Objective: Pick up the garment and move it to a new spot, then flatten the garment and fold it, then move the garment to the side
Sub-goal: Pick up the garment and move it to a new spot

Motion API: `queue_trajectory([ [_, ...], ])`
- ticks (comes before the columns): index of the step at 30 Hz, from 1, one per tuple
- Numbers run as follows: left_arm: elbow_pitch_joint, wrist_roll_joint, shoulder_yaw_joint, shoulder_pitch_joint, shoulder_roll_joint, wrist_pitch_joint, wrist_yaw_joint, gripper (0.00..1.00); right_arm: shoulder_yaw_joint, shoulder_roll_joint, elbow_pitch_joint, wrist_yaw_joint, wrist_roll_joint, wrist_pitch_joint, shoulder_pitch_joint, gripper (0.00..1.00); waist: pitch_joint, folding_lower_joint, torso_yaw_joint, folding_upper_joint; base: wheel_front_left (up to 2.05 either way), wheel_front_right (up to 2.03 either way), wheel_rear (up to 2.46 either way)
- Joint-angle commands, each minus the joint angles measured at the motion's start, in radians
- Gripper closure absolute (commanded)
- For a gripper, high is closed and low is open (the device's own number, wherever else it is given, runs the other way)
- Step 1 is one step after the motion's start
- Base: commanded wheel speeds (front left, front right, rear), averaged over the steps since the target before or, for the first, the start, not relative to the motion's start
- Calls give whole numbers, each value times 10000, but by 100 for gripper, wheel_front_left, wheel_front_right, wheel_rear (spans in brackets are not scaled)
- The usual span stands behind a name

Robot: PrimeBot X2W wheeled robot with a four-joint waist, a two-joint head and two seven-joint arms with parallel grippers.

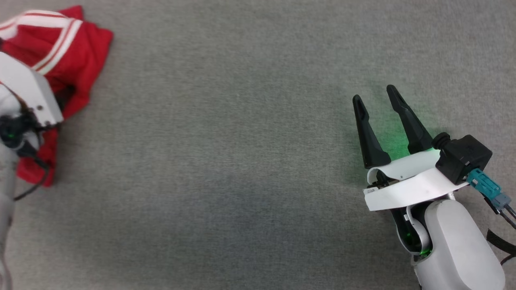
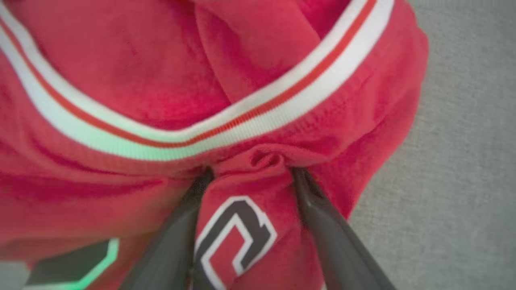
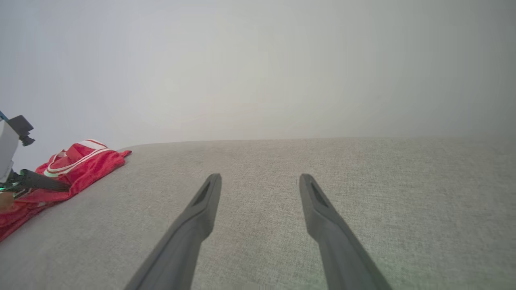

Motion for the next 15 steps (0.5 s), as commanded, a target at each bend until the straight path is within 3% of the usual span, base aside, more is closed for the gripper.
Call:
queue_trajectory([
  [1, 217, -111, -137, 186, -129, -28, 11, 0, 70, 19, -69, -14, -71, -49, -139, 0, 511, 0, -452, 0, 0, 0, 0],
  [8, 734, -508, -432, 677, -407, -270, 7, 0, 318, 1, -132, -14, -23, -49, -133, 0, 460, 0, -575, 0, 0, 0, 0],
  [9, 735, -563, -475, 740, -417, -296, 7, 12, 356, -11, -139, -14, -10, -49, -143, 0, 436, 0, -573, 0, 0, 0, 0],
  [10, 677, -642, -549, 807, -437, -276, 6, 51, 373, -27, -139, -14, 5, -49, -150, 0, 397, 0, -557, 0, 0, 0, 0],
  [11, 614, -738, -576, 860, -428, -354, 4, 65, 383, -31, -139, -14, 17, -49, -149, 0, 348, 0, -531, 0, 0, 0, 0],
  [12, 576, -839, -574, 871, -383, -430, 4, 97, 384, -31, -138, -14, 27, -49, -142, 0, 293, 0, -503, 0, 0, 0, 0],
  [15, 387, -922, -718, 877, -162, -913, 5, 100, 424, -25, -64, -14, 56, -49, -31, 0, 12, 0, -385, 0, 0, 0, 0],
])
